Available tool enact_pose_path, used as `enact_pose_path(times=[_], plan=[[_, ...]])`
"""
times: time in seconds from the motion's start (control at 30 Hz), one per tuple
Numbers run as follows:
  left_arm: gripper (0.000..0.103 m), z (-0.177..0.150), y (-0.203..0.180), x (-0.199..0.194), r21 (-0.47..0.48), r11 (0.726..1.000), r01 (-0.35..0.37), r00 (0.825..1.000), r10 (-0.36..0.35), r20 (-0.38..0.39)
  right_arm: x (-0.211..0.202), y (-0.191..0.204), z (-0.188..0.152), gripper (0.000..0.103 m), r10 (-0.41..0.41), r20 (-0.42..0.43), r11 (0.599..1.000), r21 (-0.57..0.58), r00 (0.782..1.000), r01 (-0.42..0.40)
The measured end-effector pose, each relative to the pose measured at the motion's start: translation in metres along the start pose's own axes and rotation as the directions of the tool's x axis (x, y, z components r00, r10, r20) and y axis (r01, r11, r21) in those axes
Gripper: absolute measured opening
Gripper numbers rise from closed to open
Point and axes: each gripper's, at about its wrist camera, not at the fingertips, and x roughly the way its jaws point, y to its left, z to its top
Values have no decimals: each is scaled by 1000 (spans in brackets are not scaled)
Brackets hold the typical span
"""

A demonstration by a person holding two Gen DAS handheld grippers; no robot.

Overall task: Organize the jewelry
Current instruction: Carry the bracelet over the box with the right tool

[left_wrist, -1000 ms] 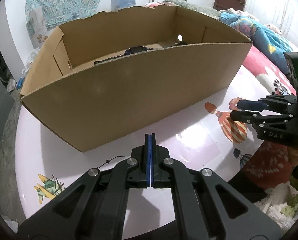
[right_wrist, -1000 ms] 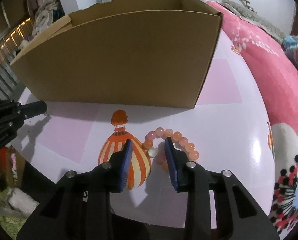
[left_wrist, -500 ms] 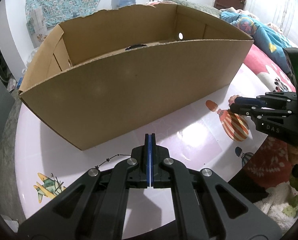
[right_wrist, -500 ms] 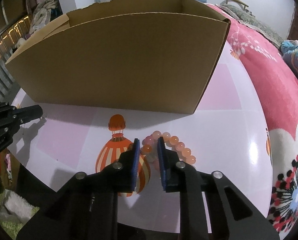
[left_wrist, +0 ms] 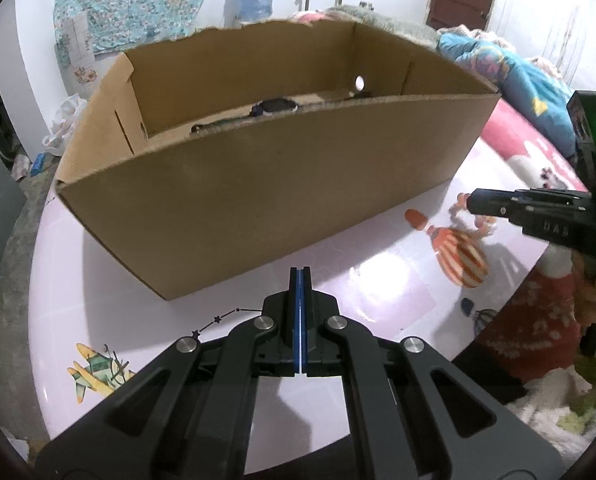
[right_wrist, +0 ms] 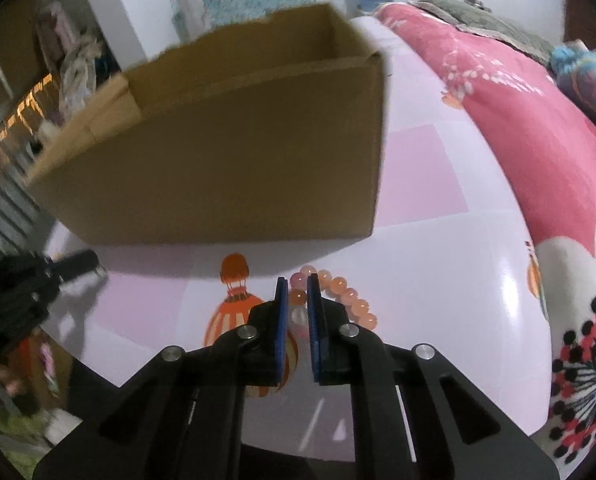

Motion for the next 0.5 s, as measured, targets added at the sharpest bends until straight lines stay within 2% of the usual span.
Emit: enact_pose_path(times=[0.23,0.4,0.5], plan=[[0,4,13,-45,-36,994,103,992,-100,77,-46,-23,14,10,133,122,979,138,984,-150],[0,16,16,-85,-8,991,133,982,-131,135,-81,-15,28,9,182,223,971,112,958,-211],[0,28,19,-106,-10,986,167,972,-163,171,-101,-10,41,10,232,277,961,79,932,-263]])
